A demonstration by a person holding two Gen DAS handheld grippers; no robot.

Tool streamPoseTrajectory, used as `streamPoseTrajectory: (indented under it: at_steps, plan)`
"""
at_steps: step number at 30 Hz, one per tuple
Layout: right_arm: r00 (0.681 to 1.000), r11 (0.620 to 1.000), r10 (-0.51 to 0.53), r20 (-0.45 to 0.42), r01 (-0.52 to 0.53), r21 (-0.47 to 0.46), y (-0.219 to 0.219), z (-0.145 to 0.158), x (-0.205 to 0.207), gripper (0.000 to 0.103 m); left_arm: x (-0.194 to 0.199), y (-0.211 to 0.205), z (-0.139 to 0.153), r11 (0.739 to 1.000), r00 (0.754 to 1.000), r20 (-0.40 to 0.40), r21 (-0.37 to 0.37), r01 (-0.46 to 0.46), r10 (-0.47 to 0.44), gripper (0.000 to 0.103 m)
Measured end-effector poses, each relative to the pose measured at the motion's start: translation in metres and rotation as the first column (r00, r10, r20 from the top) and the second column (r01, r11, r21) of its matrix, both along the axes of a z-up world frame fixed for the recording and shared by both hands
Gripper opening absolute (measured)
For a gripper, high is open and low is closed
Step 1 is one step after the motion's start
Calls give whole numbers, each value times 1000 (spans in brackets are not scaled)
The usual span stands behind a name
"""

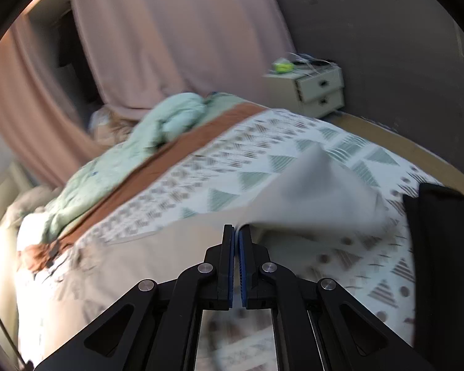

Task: Fold large clothes
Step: 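Lift the held sleeve with the right tool, fold it across the jacket body, open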

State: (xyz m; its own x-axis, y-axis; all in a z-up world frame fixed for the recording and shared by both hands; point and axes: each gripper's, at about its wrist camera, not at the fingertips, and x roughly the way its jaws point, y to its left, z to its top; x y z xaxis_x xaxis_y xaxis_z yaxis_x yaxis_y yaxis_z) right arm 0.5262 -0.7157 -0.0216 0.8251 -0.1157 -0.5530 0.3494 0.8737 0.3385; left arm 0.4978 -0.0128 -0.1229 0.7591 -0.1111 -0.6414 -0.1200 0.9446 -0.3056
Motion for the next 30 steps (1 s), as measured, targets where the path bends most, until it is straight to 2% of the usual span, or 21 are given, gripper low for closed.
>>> streamPoseTrajectory:
  at_steps: [7,13,16,20,23,24,25,26,27,28,30]
  plan:
    - [991,991,131,28,-130,-23,92,35,3,4,-4,21,9,996,1000,25,-90,-1,4,86]
    - [979,978,205,5,-205,-33,164,36,3,4,-7,27,15,987,999,44,-155,37,-30,86]
    - [972,972,233,-20,-233,-14,195,24,6,4,-5,26,14,979,998,36,-192,66,-61,86]
    - [966,966,254,-52,-251,54,225,-4,7,4,-6,26,18,978,996,39,-194,83,-76,86]
    - [963,958,258,-81,-244,153,239,-33,4,6,-7,29,19,975,996,45,-207,83,-75,86]
    - [961,948,267,-73,-248,200,240,-42,3,9,-7,30,19,973,996,45,-214,82,-74,86]
    - [958,934,278,-69,-253,253,241,-53,1,29,-8,31,19,972,996,45,-220,81,-73,86]
    - [956,922,284,-71,-252,294,243,-62,-1,66,-8,32,19,971,996,45,-223,80,-72,86]
    - [958,916,278,-66,-244,319,244,-69,-5,81,-8,32,18,971,997,45,-226,78,-70,86]
    - [963,913,265,-43,-237,331,246,-74,-10,91,-8,33,18,970,997,46,-229,76,-67,86]
    - [969,912,247,2,-233,337,247,-81,-23,91,-8,34,17,969,997,46,-235,70,-61,86]
